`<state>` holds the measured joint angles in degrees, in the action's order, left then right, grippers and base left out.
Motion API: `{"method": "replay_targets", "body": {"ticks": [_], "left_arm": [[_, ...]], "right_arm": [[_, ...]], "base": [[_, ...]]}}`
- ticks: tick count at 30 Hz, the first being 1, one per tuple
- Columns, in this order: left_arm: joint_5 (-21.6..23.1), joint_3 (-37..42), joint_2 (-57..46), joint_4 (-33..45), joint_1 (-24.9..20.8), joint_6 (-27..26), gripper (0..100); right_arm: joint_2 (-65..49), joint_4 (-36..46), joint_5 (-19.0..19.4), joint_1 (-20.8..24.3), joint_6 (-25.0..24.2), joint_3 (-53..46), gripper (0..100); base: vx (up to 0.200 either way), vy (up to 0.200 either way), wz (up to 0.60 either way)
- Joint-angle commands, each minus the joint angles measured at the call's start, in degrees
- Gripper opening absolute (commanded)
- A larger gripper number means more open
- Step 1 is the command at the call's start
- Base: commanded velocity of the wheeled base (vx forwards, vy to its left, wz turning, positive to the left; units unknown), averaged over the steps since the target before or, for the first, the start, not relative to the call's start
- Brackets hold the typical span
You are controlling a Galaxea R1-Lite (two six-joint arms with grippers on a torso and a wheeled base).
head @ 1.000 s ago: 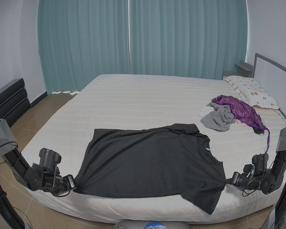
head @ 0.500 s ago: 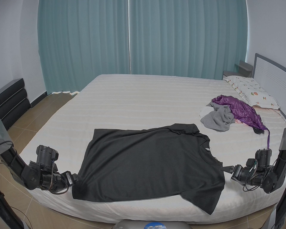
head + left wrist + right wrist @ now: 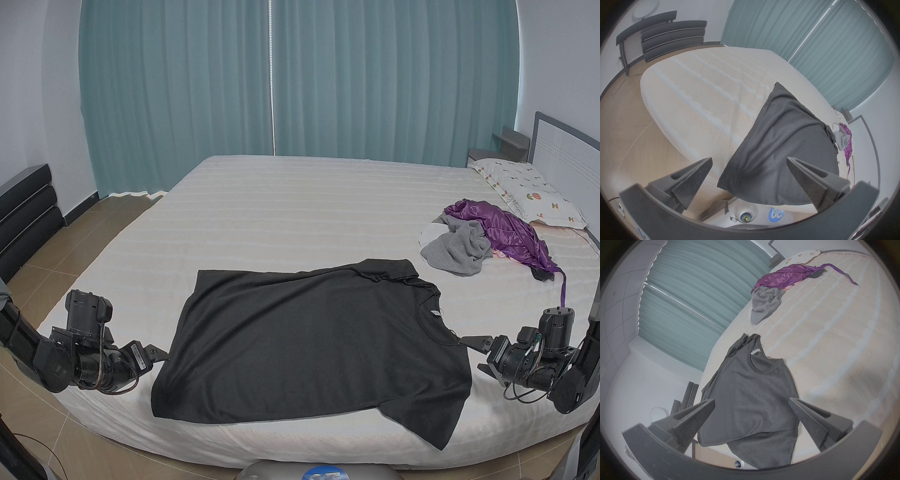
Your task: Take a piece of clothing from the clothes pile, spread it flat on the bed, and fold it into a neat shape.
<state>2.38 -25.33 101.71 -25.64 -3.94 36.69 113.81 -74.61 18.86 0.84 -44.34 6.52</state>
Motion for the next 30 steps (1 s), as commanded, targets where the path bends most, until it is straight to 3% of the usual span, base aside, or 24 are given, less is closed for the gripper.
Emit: {"method": "replay_targets", "body": {"ticks": [1,8,21,30], "left_arm": [[0.0,-0.6,-0.19,0.06,-0.11,1.1,100],[0.08,-0.95,0.16,0.32,-0.19,1.36,100],[0.96,-1.21,0.07,-0.12,-0.19,1.45,100],[2.81,-2.88,0.25,0.32,-0.19,5.14,100]], "right_arm": [[-0.17,-0.19,0.13,-0.05,-0.14,-0.72,100],[0.01,-0.19,0.13,-0.05,-0.22,-0.72,100],[0.8,-0.19,0.21,-0.05,-0.31,-1.07,100],[1.24,-0.19,0.3,-0.05,-0.31,-1.16,100]], "base": [[0.0,0.2,0.0],[0.0,0.2,0.0],[0.0,0.0,0.0],[0.0,0.0,0.0]]}}
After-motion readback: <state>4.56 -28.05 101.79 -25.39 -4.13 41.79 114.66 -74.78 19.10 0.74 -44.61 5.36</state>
